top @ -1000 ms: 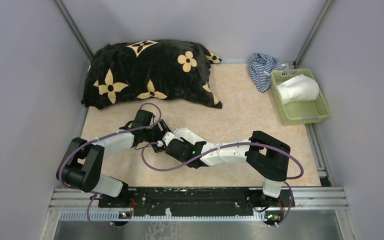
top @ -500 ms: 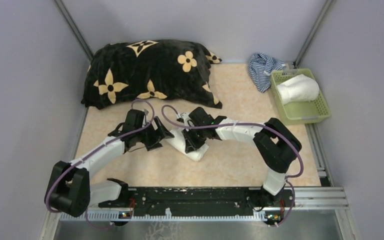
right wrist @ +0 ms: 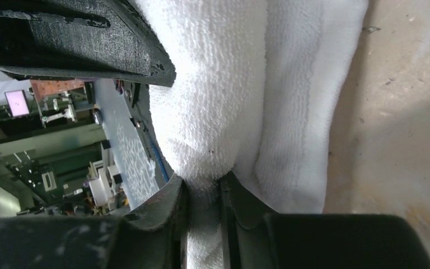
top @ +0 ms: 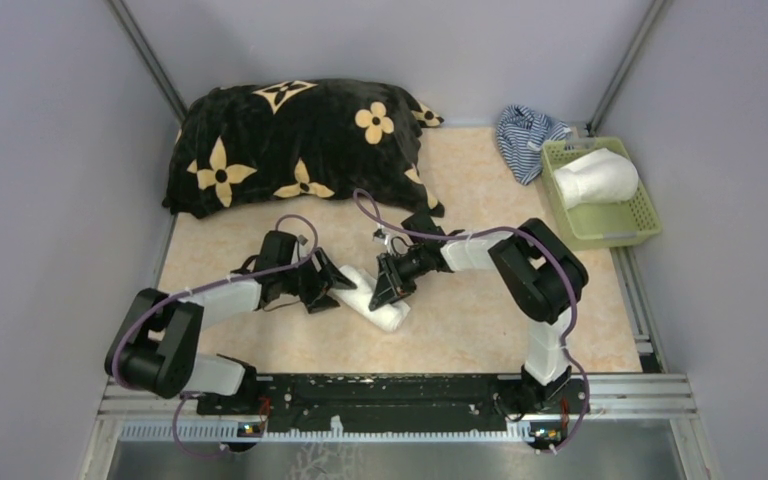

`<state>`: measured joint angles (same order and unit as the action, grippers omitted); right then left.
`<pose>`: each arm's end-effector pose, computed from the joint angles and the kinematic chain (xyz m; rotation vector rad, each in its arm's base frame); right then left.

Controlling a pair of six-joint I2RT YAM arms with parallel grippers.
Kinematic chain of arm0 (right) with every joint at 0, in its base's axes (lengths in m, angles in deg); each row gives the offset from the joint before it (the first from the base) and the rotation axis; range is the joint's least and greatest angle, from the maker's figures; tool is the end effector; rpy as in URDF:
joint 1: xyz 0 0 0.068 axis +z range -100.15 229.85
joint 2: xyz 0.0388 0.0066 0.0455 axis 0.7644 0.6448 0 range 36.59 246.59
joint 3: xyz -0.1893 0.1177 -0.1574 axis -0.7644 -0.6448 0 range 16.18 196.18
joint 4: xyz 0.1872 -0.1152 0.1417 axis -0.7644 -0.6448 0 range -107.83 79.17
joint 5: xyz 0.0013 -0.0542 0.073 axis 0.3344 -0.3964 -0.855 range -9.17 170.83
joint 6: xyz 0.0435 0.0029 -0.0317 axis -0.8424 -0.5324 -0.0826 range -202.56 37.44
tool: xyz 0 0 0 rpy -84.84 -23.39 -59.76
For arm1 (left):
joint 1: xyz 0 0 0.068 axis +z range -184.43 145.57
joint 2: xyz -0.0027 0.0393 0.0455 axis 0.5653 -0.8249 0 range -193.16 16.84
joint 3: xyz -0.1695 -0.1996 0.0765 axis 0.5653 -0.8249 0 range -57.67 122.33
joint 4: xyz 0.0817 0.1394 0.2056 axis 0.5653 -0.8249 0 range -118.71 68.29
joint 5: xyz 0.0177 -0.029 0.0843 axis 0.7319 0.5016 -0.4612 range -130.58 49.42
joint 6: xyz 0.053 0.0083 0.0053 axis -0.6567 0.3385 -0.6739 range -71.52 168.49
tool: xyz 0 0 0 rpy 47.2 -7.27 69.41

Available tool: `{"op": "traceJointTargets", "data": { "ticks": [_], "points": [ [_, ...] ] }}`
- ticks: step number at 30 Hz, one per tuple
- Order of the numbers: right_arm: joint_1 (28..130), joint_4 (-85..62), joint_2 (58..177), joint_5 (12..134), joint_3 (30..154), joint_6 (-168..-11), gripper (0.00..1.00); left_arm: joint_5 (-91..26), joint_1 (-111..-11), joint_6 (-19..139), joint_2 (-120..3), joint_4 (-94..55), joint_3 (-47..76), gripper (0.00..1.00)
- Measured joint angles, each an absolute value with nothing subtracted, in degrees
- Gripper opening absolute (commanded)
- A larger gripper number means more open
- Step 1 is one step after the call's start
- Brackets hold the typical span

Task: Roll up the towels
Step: Roll the towel at the center of the board, then pick up the towel at the center of the board.

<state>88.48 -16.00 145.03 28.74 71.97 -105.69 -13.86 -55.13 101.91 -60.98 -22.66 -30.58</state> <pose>0.2566 0.2410 0.1245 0.7432 -2.6309 -1.5363 0.2108 -0.0968 0.1368 -0.5427 2.6345 -1.0690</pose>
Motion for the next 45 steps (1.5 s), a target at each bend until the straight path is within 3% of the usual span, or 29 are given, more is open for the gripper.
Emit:
{"op": "traceJointTargets", "data": {
  "ticks": [5, 10, 13, 20, 25, 37, 45],
  "points": [
    [88.55, -18.82, 143.11, 32.06, 72.14, -105.54, 0.42, -11.30, -55.07, 104.23, -65.70, -18.95, -29.40, 0.69],
    [92.15, -28.89, 135.33, 50.11, 73.82, -102.11, 0.60, -10.99, -55.07, 105.76, -67.27, -18.88, -28.65, 0.67],
    [97.60, -34.53, 131.28, 63.01, 77.02, -99.09, 0.64, -10.47, -55.05, 106.33, -68.23, -18.90, -28.19, 0.67],
    [111.85, -38.47, 129.69, 86.42, 84.27, -90.66, 0.66, -8.18, -54.89, 106.74, -71.97, -18.88, -25.68, 0.67],
    [117.40, -38.64, 136.44, 95.14, 88.01, -85.91, 0.67, -7.15, -54.87, 106.74, -73.04, -18.90, -24.98, 0.69],
    [117.88, -36.72, 144.90, 102.74, 87.55, -80.06, 0.64, -6.36, -54.92, 105.85, -74.90, -21.05, -22.36, 0.72],
    [114.47, -32.87, 144.90, 101.43, 85.17, -80.06, 0.50, -6.69, -54.96, 103.60, -76.74, -22.77, -19.47, 0.71]
  ]
}}
